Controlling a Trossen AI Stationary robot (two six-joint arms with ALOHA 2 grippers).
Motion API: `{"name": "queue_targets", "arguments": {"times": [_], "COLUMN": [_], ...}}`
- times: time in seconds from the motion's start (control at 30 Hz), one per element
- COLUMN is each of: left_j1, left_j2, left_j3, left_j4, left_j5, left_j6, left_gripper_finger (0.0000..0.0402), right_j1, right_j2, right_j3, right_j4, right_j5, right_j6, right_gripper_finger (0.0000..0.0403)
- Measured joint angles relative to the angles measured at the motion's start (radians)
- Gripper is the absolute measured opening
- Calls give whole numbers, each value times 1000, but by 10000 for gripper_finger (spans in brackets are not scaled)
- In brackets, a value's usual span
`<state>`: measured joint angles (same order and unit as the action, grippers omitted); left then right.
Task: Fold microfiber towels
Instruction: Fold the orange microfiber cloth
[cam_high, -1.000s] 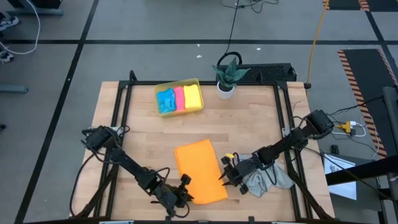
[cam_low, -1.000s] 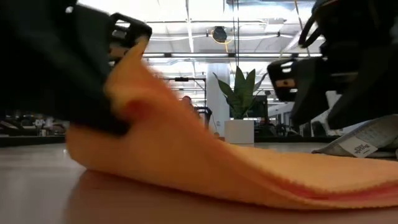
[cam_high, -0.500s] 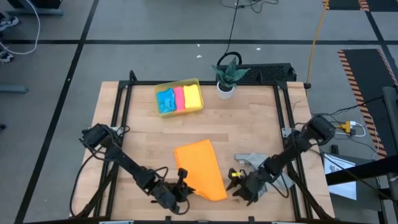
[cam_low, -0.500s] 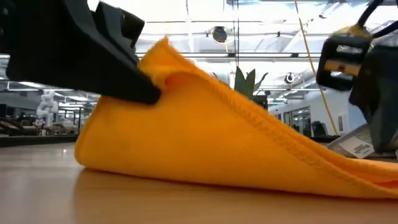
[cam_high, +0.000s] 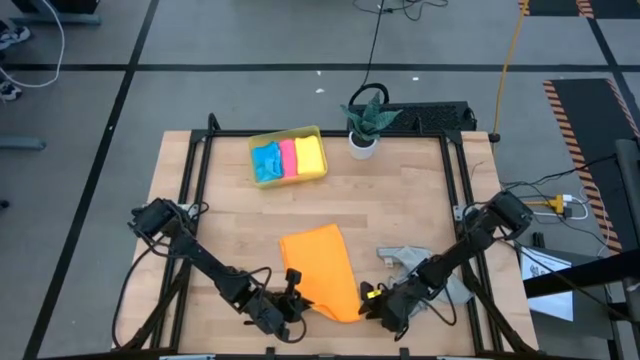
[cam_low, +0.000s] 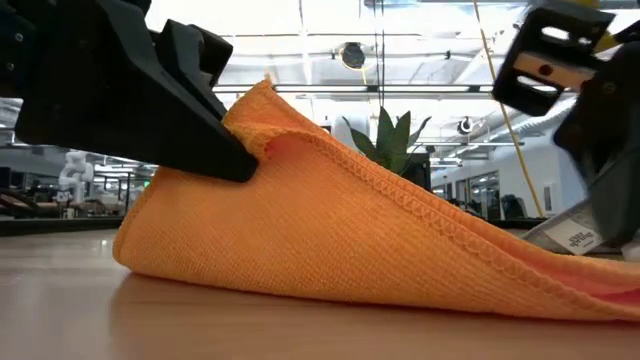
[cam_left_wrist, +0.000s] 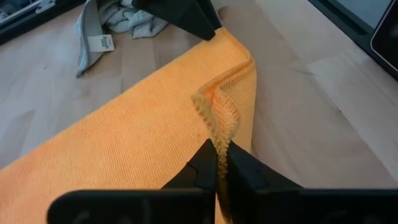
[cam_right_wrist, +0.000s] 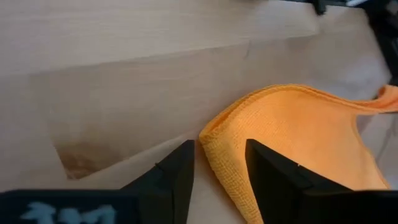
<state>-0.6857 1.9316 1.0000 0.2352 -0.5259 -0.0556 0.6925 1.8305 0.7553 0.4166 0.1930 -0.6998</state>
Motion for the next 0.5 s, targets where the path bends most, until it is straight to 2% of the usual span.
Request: {"name": "queue_targets", "arguments": {"times": [0.17,0.4,0.5], "left_j1": [0,-5,-25], "left_j2": [0,0,-8], "left_j3": [0,0,0], "left_j4": [0,0,-4], "left_j5": [0,0,-3], "left_j6": [-2,-7,-5], "left_gripper_finger": [9,19,10], "right_j1": [-17,-19,-19], "right_j2": [0,0,-14], "right_j3": [24,21,19], "right_j4": [-76,-13,-17], "right_j5": [-18,-34,-31], "right_j6": [-27,7,60], "right_gripper_finger": [106,30,5]}}
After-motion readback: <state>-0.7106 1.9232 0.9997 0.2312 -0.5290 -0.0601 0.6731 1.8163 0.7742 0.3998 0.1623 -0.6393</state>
